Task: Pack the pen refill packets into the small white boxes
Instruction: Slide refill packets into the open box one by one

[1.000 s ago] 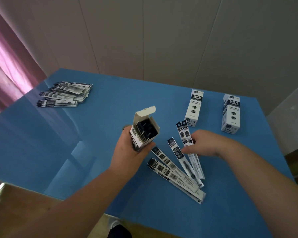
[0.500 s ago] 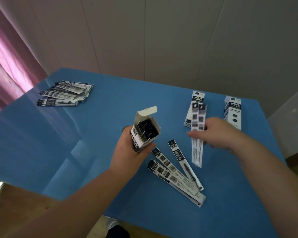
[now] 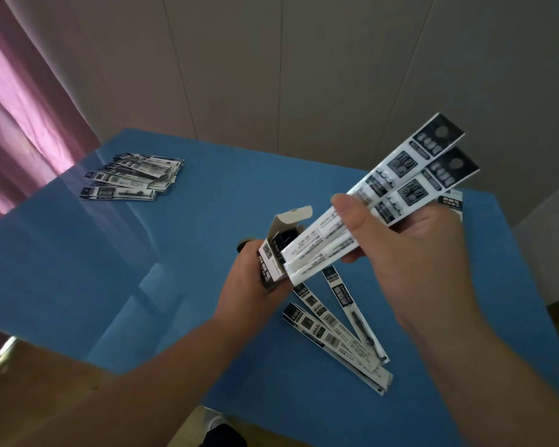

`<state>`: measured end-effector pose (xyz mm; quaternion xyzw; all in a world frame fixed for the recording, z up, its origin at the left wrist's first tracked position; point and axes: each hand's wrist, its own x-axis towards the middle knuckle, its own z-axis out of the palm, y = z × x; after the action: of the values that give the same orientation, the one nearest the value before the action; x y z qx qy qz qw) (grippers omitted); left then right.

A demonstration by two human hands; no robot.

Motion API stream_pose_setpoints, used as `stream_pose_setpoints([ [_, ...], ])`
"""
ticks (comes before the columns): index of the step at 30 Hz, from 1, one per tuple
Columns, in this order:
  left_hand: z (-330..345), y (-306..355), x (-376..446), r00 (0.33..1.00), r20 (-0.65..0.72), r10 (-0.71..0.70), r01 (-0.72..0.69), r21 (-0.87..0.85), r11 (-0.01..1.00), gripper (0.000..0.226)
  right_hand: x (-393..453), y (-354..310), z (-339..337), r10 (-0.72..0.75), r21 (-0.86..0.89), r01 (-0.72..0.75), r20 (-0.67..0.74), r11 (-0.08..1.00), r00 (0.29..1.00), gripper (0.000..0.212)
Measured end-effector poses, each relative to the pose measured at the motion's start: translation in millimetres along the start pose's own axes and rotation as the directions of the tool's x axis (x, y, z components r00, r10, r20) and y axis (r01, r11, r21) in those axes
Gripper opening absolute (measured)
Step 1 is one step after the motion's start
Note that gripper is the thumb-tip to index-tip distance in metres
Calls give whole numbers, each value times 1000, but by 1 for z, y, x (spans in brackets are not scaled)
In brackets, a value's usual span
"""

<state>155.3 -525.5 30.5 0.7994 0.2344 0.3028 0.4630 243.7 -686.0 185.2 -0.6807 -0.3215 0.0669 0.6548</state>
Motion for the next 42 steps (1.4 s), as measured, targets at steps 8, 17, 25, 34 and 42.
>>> stream_pose_setpoints([
  [8, -1, 4, -2, 997, 24, 70, -70, 17, 997, 47, 2, 0, 16, -66, -73, 63, -39, 995, 997, 15],
  [17, -2, 0, -2, 999, -40, 16, -19, -74, 997, 56, -4, 10, 21, 6, -145, -1, 39, 989, 999, 13],
  [25, 0, -2, -3, 1000, -31, 0, -1, -42, 999, 51, -7, 9, 20, 13, -240, -8, 18, 971, 1000, 17],
  [34, 3, -1, -1, 998, 1, 67, -67, -29, 997, 36, -7, 20, 36, 112, -446, -35, 148, 894, 983, 35],
  [42, 5, 1, -2, 997, -27, 78, -77, 42, 996, 46, -6, 21, 32, -2, -328, 36, 104, 944, 995, 16],
])
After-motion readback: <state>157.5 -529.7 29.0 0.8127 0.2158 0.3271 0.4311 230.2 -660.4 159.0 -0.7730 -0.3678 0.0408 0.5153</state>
